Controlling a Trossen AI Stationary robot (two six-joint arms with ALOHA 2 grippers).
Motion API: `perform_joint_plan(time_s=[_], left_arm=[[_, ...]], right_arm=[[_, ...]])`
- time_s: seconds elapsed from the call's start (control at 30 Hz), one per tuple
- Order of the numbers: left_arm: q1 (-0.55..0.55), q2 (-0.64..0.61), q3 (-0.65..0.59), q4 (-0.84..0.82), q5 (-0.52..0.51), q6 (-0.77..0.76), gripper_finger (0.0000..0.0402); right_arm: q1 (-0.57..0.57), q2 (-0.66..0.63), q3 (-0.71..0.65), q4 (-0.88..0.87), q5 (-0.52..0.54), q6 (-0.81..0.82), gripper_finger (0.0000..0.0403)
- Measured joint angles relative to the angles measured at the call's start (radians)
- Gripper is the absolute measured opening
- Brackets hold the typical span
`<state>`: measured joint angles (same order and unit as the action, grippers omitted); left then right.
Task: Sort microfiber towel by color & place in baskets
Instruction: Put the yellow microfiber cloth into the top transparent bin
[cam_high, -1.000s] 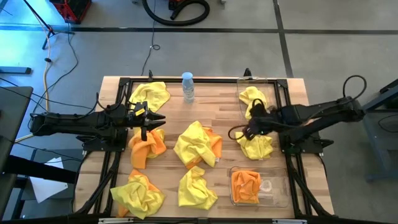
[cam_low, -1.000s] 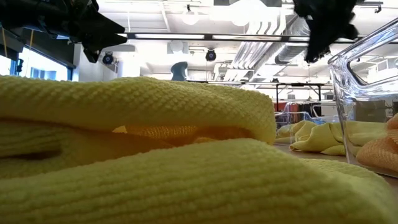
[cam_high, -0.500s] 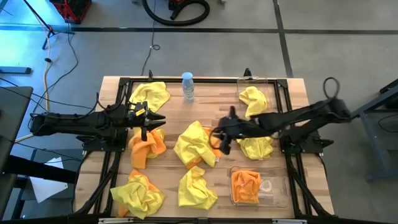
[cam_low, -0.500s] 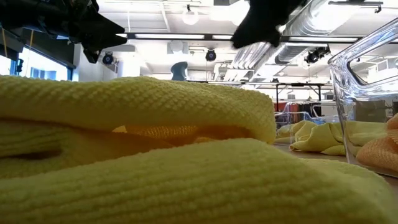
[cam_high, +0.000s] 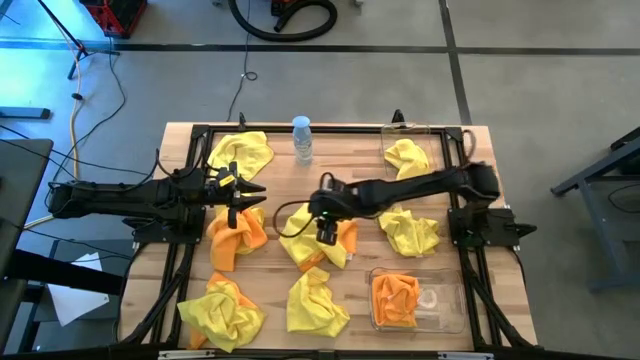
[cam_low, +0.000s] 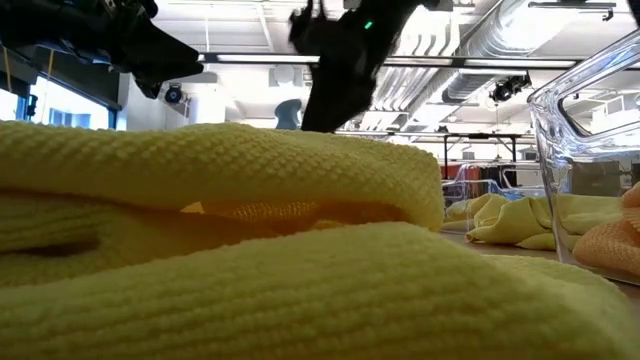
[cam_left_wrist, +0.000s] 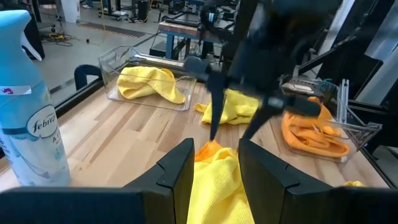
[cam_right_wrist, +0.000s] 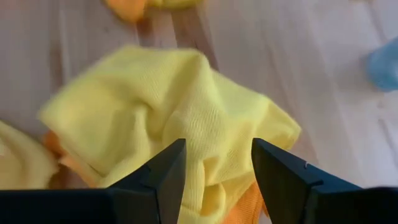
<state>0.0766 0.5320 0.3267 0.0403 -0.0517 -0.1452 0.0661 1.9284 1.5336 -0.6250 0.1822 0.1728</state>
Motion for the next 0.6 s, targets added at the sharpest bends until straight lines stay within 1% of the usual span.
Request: perform_joint_plan(time_s=[0.1, 0.2, 0.3, 0.37, 0.43, 0.5, 0.57, 0.6], left_arm=[[0.0, 0.0, 0.0, -0.002, 0.0, 0.0, 0.0115], [0.0, 0.0, 0.0, -0.011, 0.0, 0.0, 0.0115], [0.0, 0.0, 0.0, -0.014, 0.0, 0.0, 0.0115], [0.0, 0.0, 0.0, -0.015, 0.0, 0.0, 0.0115], [0.0, 0.0, 0.0, -0.015, 0.0, 0.0, 0.0115], [0.0, 0.0, 0.0, -0.015, 0.0, 0.0, 0.0115], [0.0, 0.0, 0.0, -0.015, 0.0, -0.001, 0.0115], [0.0, 0.0, 0.0, -0.015, 0.001, -0.003, 0.0115]], right_arm=[[-0.001, 0.084, 0.077, -0.065, -0.008, -0.025, 0.0177], [0.0, 0.15, 0.125, -0.1, -0.028, -0.043, 0.0177], [0.0, 0.193, 0.145, -0.098, -0.087, -0.051, 0.0175], [0.0, 0.211, 0.15, -0.096, -0.121, -0.06, 0.0163], [0.0, 0.221, 0.15, -0.099, -0.13, -0.067, 0.0133], [0.002, 0.22, 0.15, -0.099, -0.128, -0.069, 0.0087], [0.003, 0.21, 0.149, -0.109, -0.13, -0.05, 0.0031], [0.003, 0.201, 0.149, -0.128, -0.13, -0.042, 0.0016]])
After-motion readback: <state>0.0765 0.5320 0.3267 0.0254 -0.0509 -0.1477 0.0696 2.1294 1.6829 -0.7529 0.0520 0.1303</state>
